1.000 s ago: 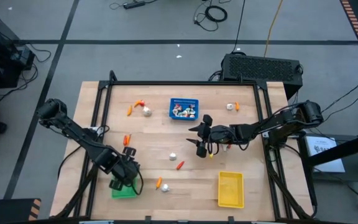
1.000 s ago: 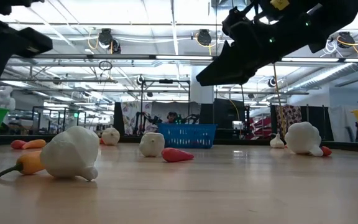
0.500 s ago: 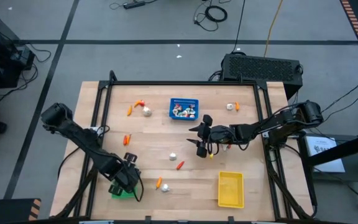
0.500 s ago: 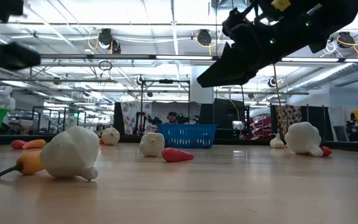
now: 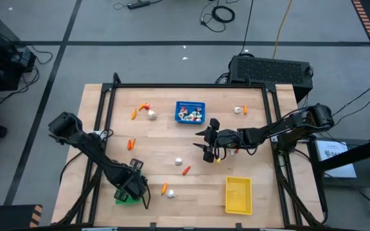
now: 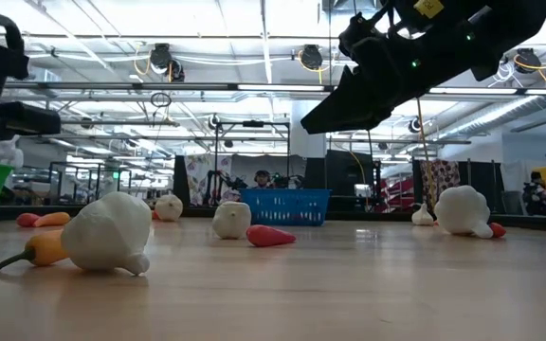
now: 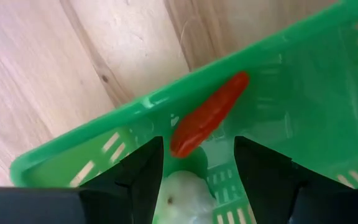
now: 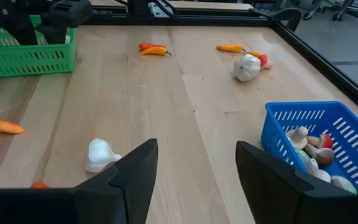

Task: Sort produce into baskets
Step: Remove the red chili pepper from the green bin into the table

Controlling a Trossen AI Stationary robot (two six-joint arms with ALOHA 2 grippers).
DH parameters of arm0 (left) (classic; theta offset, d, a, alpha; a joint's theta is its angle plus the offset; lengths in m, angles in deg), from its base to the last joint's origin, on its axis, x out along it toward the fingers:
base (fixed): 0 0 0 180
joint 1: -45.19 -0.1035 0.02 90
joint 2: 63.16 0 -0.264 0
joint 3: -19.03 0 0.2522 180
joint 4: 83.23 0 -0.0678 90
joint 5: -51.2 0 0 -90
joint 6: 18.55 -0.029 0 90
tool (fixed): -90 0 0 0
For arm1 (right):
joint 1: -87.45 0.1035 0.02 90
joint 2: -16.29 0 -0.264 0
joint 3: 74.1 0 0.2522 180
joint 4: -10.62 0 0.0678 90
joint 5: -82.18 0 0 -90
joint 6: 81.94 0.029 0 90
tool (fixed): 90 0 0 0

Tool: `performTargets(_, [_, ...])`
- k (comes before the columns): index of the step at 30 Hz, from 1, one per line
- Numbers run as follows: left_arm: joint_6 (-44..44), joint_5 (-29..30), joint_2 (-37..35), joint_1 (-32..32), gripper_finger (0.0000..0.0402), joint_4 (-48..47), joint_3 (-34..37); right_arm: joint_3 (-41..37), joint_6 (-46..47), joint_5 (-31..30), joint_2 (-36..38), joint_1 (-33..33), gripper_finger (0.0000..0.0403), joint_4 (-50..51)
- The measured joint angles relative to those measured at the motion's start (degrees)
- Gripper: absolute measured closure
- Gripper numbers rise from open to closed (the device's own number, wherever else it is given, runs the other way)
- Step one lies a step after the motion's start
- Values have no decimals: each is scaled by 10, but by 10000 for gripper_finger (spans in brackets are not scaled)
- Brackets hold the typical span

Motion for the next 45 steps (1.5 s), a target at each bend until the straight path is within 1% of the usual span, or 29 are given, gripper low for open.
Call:
performTargets(14, [-12, 2, 18, 0, 202, 6, 0, 0, 0, 0, 0, 0, 195, 0])
performTargets(17, [-21, 2, 18, 0, 222, 6, 0, 0, 0, 0, 0, 0, 195, 0])
performTargets(24, [-25, 2, 18, 0, 296, 5, 0, 0, 0, 0, 0, 0, 195, 0])
performTargets(27, [-25, 1, 18, 0, 321, 3, 0, 0, 0, 0, 0, 0, 195, 0])
performTargets(30, [-25, -6, 18, 0, 343, -2, 0, 0, 0, 0, 0, 0, 195, 0])
performTargets(32, [-26, -22, 17, 0, 355, -11, 0, 0, 0, 0, 0, 0, 195, -1])
performTargets(36, [-41, -93, 17, 0, 371, -40, -7, 0, 0, 0, 0, 0, 195, -1])
performTargets(37, [-42, -101, 17, 0, 372, -54, -12, 0, 0, 0, 0, 0, 195, -1])
performTargets(40, [-45, -102, 9, -1, 373, -89, -30, 0, 0, 0, 0, 0, 195, -2])
performTargets(45, [-46, -91, -23, -10, 374, -120, -62, 0, -2, 0, 0, 0, 195, -7])
